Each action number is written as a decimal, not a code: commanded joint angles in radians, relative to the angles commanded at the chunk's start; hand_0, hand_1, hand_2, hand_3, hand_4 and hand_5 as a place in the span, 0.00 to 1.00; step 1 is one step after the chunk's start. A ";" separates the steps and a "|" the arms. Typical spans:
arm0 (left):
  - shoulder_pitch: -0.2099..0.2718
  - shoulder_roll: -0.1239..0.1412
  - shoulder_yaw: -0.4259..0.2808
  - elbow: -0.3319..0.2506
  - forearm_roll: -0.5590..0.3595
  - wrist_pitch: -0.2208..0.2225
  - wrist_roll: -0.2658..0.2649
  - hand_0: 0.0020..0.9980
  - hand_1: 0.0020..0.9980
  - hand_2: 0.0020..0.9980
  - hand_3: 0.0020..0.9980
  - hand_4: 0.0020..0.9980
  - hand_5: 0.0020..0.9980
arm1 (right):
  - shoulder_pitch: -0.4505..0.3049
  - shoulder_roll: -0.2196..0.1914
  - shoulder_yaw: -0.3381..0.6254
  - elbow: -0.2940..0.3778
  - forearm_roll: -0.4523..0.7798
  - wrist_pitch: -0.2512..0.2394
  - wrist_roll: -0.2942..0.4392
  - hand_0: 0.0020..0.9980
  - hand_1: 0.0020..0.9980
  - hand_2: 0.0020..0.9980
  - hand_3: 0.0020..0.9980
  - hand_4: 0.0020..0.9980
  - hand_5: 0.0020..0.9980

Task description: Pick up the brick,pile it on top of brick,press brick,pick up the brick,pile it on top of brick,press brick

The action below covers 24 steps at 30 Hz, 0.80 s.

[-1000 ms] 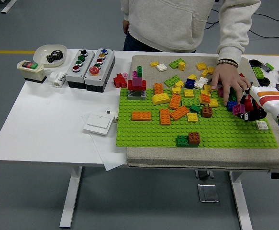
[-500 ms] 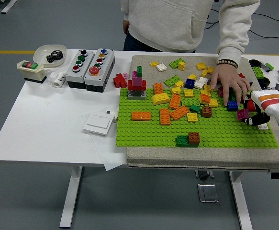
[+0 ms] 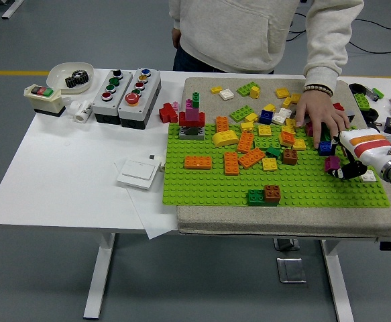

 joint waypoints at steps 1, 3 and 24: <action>0.000 0.000 0.000 0.000 -0.001 0.000 0.000 0.73 0.74 0.77 0.63 0.74 0.70 | 0.001 0.003 -0.001 -0.001 0.001 0.000 0.000 0.11 0.08 0.15 0.48 0.90 0.30; 0.000 0.000 0.000 0.000 -0.001 0.000 0.000 0.73 0.74 0.77 0.63 0.74 0.70 | 0.003 0.007 -0.003 -0.004 0.002 0.000 0.000 0.11 0.08 0.15 0.48 0.90 0.30; -0.006 0.002 0.002 -0.002 -0.004 0.001 0.000 0.73 0.74 0.77 0.63 0.74 0.70 | 0.023 0.065 -0.022 -0.040 0.024 0.010 0.005 0.12 0.09 0.18 0.49 0.86 0.38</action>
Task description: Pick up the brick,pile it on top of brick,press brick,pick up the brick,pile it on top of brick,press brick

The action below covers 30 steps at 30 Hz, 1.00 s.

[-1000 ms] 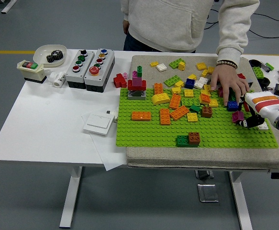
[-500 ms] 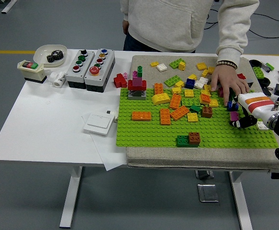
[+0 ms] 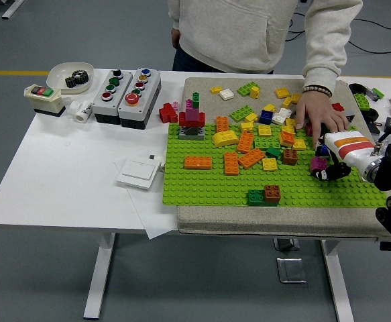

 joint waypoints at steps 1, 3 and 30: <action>0.000 0.000 0.000 0.000 0.000 0.000 0.000 0.73 0.74 0.77 0.63 0.74 0.70 | 0.001 0.001 -0.001 0.000 0.002 0.002 0.001 0.12 0.09 0.18 0.49 0.86 0.38; -0.001 0.000 0.000 0.000 -0.001 0.000 0.000 0.73 0.74 0.77 0.63 0.74 0.70 | 0.002 0.003 0.001 0.000 0.008 0.011 0.004 0.12 0.09 0.18 0.49 0.86 0.38; -0.001 0.001 -0.002 0.001 0.003 0.000 0.000 0.73 0.74 0.77 0.62 0.74 0.70 | -0.004 -0.025 0.044 0.024 -0.002 0.073 0.015 0.17 0.13 0.23 0.59 0.98 0.51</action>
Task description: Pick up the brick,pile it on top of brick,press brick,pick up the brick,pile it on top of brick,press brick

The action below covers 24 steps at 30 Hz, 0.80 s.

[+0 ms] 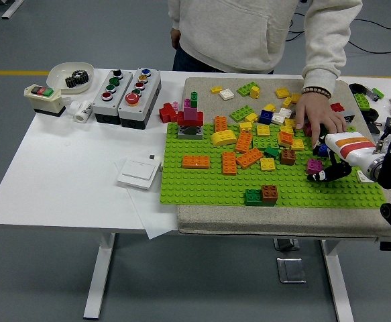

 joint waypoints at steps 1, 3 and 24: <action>0.000 0.000 0.000 0.000 0.000 0.000 0.000 0.73 0.74 0.77 0.62 0.74 0.70 | -0.001 -0.002 0.004 -0.001 0.000 -0.002 -0.001 0.17 0.13 0.23 0.59 0.98 0.51; 0.000 0.000 0.000 0.000 0.000 0.000 0.000 0.73 0.74 0.77 0.62 0.74 0.70 | -0.003 -0.005 0.010 -0.004 0.001 -0.007 -0.002 0.17 0.13 0.23 0.59 0.98 0.51; 0.000 -0.001 -0.003 -0.001 0.006 -0.001 0.003 0.73 0.74 0.77 0.62 0.74 0.70 | -0.007 0.001 0.006 -0.029 0.016 -0.026 0.002 0.18 0.12 0.22 0.53 0.95 0.52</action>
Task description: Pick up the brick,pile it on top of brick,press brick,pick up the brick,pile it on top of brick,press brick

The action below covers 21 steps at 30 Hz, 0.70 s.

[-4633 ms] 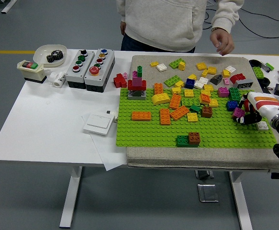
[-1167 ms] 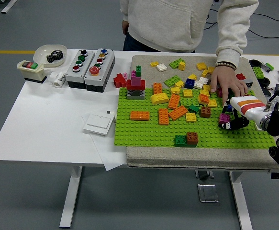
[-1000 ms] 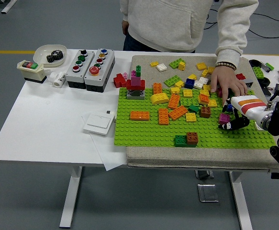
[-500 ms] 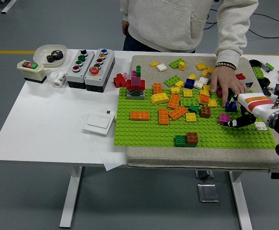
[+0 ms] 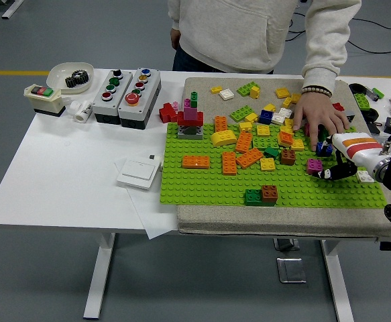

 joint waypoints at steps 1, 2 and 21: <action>0.000 0.000 0.000 0.000 0.000 0.000 0.000 0.73 0.74 0.77 0.62 0.74 0.70 | 0.000 0.000 0.000 0.000 0.000 -0.001 0.000 0.18 0.12 0.22 0.53 0.95 0.52; 0.000 0.000 0.000 0.000 0.000 0.000 0.000 0.73 0.74 0.77 0.62 0.74 0.70 | 0.000 0.001 0.000 -0.002 0.000 -0.002 0.000 0.18 0.12 0.22 0.53 0.95 0.52; -0.001 0.001 -0.004 -0.001 0.011 -0.002 0.005 0.73 0.74 0.77 0.62 0.74 0.70 | 0.000 0.012 -0.018 -0.018 0.018 -0.030 0.005 0.17 0.11 0.21 0.52 0.89 0.54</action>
